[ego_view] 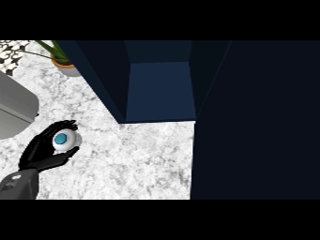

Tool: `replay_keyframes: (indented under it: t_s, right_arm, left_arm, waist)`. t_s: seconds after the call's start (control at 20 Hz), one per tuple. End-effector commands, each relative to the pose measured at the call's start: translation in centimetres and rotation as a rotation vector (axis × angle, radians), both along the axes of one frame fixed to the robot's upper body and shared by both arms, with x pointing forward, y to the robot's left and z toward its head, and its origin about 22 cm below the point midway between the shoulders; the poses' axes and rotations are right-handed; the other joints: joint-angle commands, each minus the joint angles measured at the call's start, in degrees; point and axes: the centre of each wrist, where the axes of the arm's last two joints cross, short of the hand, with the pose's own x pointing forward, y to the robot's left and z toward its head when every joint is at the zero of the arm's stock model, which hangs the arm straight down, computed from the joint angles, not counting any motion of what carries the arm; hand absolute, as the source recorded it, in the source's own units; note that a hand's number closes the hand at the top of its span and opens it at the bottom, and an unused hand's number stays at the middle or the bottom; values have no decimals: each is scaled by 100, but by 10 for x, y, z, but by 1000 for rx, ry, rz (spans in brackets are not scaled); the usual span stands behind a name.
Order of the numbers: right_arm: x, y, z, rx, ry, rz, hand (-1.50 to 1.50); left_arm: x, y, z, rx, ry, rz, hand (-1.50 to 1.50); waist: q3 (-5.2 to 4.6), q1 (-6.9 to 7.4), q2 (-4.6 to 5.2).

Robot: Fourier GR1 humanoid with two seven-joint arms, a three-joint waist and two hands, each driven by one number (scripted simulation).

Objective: Pick up the bottled water, place it into the cabinet and close the cabinet

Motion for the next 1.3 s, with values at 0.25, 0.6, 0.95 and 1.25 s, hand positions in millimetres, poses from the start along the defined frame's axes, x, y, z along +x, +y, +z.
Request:
replay_keyframes:
  t_s: [0.25,0.6,0.95,1.25]
  right_arm:
    - [-7,2,22,23,-35,-10,-150]
    - [-7,-7,14,-16,-29,-19,-150]
    - [-6,2,13,8,-9,-17,-150]
    - [-6,-4,11,11,2,-9,-150]
  left_arm:
    - [-11,-9,-15,-220,-38,-35,150]
    - [-51,-110,-67,-243,-69,270,150]
    - [-35,-130,-57,-223,-152,184,150]
    - [-16,-139,-42,-289,-120,129,150]
  waist:
    - [-22,12,12]
    - [2,151,-54]
    - [11,187,-71]
    - [19,222,-94]
